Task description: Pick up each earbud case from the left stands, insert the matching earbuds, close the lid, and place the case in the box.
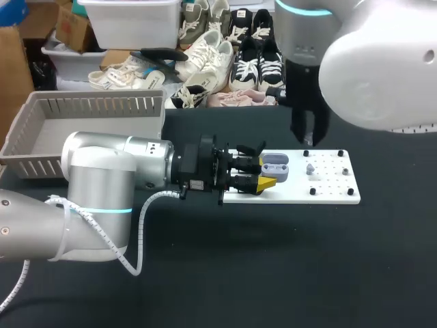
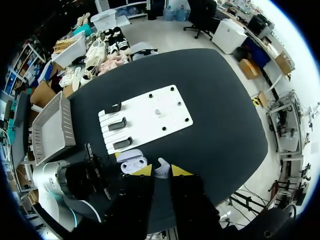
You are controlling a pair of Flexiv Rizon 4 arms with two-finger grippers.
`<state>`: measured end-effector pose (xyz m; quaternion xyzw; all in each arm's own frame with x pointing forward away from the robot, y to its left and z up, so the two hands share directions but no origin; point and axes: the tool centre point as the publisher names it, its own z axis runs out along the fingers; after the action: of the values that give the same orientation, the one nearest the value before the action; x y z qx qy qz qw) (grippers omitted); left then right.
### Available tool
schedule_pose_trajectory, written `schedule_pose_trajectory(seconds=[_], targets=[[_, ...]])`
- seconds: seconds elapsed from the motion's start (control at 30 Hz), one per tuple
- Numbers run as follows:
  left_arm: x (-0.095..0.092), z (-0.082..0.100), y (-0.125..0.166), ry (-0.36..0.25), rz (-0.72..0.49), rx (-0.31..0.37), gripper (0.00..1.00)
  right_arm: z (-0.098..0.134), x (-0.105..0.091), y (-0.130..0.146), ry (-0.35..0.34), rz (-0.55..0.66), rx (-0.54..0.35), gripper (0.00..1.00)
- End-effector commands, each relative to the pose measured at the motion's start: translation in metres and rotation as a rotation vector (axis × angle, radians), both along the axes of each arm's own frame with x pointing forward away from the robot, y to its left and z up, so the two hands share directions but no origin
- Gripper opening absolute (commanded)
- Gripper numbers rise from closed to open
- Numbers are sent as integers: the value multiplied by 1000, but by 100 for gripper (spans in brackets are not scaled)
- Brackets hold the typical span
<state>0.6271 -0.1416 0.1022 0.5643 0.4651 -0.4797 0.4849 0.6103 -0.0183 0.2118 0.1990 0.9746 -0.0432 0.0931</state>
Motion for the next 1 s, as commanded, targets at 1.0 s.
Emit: schedule_pose_trajectory(seconds=[1.0], targets=[[-1, 0, 0, -2, 5, -1, 0, 7, -19, 26, -5, 10, -59, 0]])
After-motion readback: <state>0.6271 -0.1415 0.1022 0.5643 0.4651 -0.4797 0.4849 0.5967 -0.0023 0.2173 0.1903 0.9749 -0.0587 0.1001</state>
